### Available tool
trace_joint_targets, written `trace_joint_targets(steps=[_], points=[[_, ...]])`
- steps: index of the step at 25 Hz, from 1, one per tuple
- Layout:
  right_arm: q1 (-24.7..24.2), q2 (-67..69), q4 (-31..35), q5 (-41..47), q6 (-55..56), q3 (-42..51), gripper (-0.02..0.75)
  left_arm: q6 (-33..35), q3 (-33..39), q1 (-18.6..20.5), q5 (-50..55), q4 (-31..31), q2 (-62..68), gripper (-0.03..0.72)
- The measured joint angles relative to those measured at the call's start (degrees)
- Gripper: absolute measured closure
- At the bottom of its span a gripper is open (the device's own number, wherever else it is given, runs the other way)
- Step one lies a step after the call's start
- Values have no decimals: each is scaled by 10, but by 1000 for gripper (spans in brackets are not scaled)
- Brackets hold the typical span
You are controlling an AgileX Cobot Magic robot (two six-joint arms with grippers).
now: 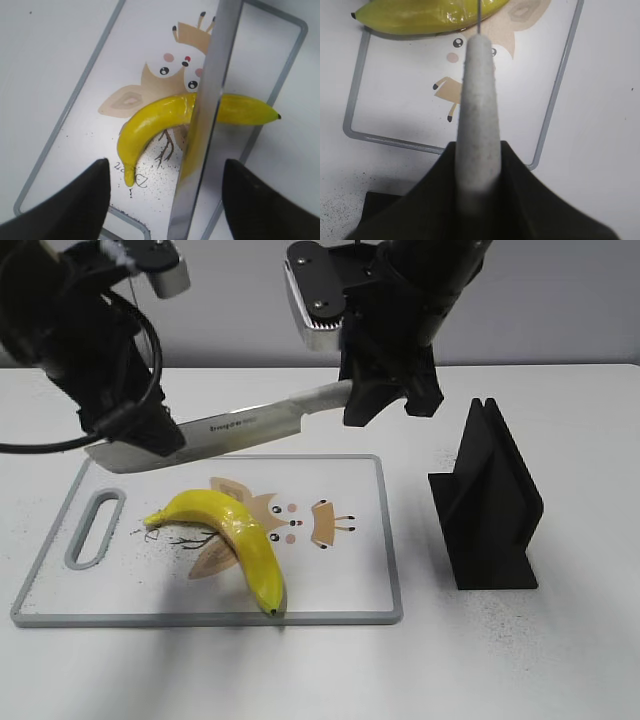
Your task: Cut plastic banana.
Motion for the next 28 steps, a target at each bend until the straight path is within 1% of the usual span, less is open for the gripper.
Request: trace_joint_targets(steps=[3, 5, 7, 9, 10, 12, 14, 16, 20, 22, 24, 25, 28], points=[[0, 0, -5, 0, 15, 0, 582, -57, -39, 0, 25, 24, -1, 27], [0, 0, -5, 0, 50, 0, 582, -120, -66, 0, 45, 68, -2, 37], [0, -1, -7, 0, 113, 0, 582, -198, -88, 0, 67, 123, -2, 49], [0, -4, -19, 0, 185, 0, 582, -246, -108, 2, 107, 173, -3, 55], [0, -7, -27, 0, 227, 0, 582, -262, -115, 5, 121, 183, -3, 58], [0, -15, -52, 0, 309, 0, 582, -294, -127, 16, 135, 193, -3, 61], [0, -26, -73, 1, 391, 0, 582, -346, -133, 37, 138, 194, -3, 67], [0, -38, -89, 9, 441, 0, 582, -387, -134, 62, 139, 197, -3, 72], [0, -65, -97, 53, 491, 0, 582, -449, -134, 115, 140, 202, -14, 87], [0, -78, -103, 55, 561, 0, 582, -463, -134, 135, 141, 202, -27, 93], [0, -94, -109, 56, 661, 1, 582, -468, -133, 148, 141, 204, -46, 94], [0, -101, -110, 56, 710, 3, 582, -469, -128, 151, 140, 204, -56, 94], [0, -140, -110, 56, 804, 27, 582, -473, -96, 152, 141, 204, -99, 95]])
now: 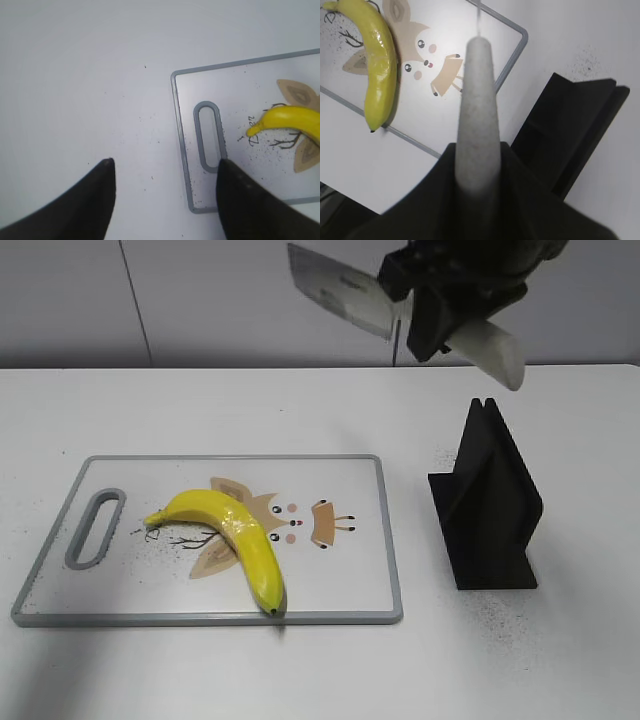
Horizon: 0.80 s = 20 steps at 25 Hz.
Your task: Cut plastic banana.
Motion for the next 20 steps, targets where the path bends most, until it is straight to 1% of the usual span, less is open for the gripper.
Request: trace_joint_targets(steps=[2, 4, 10, 14, 17, 20], points=[[0, -32, 0, 0, 35, 34, 582, -6, 33, 0, 0, -1, -35, 95], [0, -71, 0, -19, 63, 84, 582, -9, 66, 0, 0, -1, -70, 95], [0, -197, -1, -119, 137, 278, 582, -11, 165, 0, 1, -1, -191, 99], [0, -266, -2, -178, 189, 381, 582, -11, 226, 0, 2, -1, -272, 103], [0, -306, -13, -198, 224, 426, 582, -12, 277, 0, 2, -1, -332, 105], [0, -337, -43, -202, 259, 452, 582, -13, 333, 0, 2, -1, -399, 107]])
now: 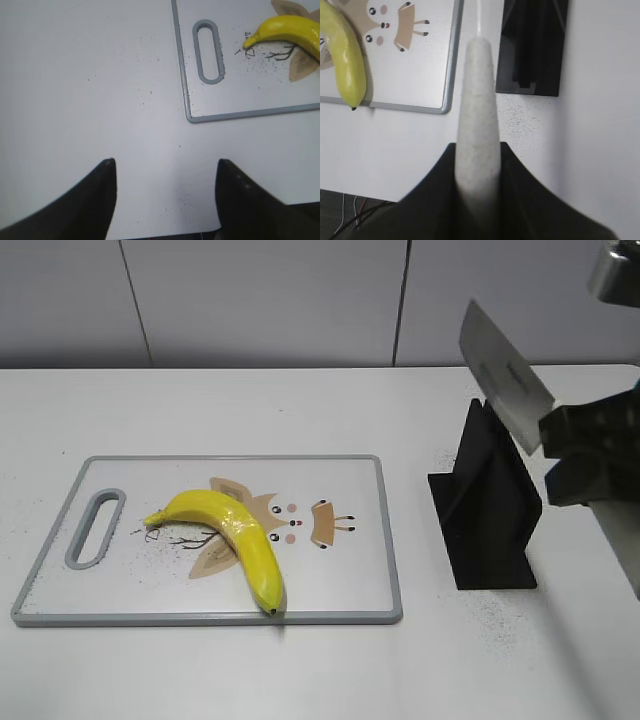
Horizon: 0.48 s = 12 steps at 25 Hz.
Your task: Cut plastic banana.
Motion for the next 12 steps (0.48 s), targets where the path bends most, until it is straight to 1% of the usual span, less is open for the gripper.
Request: trace_joint_targets(steps=[3, 7, 12], points=[[0, -23, -18, -1, 22, 15, 582, 0, 60, 0, 0, 0, -73, 110], [0, -32, -20, 7, 41, 21, 582, 0, 125, 0, 2, 0, -174, 112], [0, -32, -23, 11, 53, 21, 582, 0, 171, 0, -11, 1, -295, 112]])
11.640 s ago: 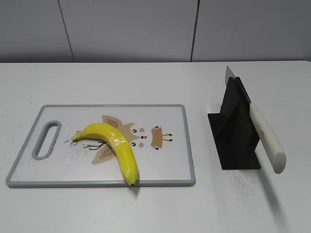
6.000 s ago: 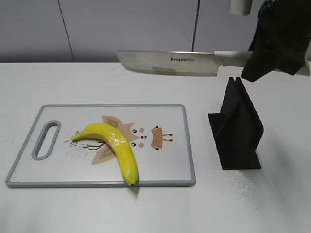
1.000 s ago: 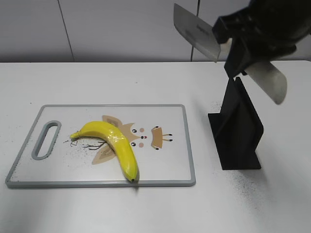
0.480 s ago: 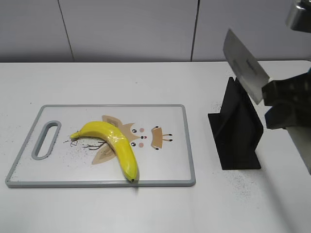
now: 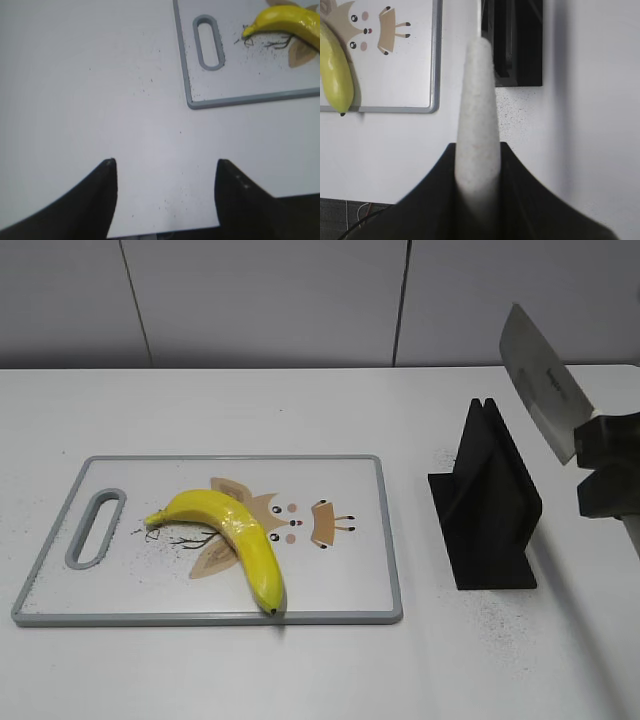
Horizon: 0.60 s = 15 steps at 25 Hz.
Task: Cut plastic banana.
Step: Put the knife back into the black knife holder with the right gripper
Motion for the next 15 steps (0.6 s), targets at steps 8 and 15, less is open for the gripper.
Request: trace_joint_targets(steps=[8, 15], points=[[0, 18, -60, -12, 28, 0, 582, 0, 47, 0, -54, 5, -116, 116], [0, 94, -82, -75, 30, 0, 582, 0, 50, 0, -58, 5, -115, 142]])
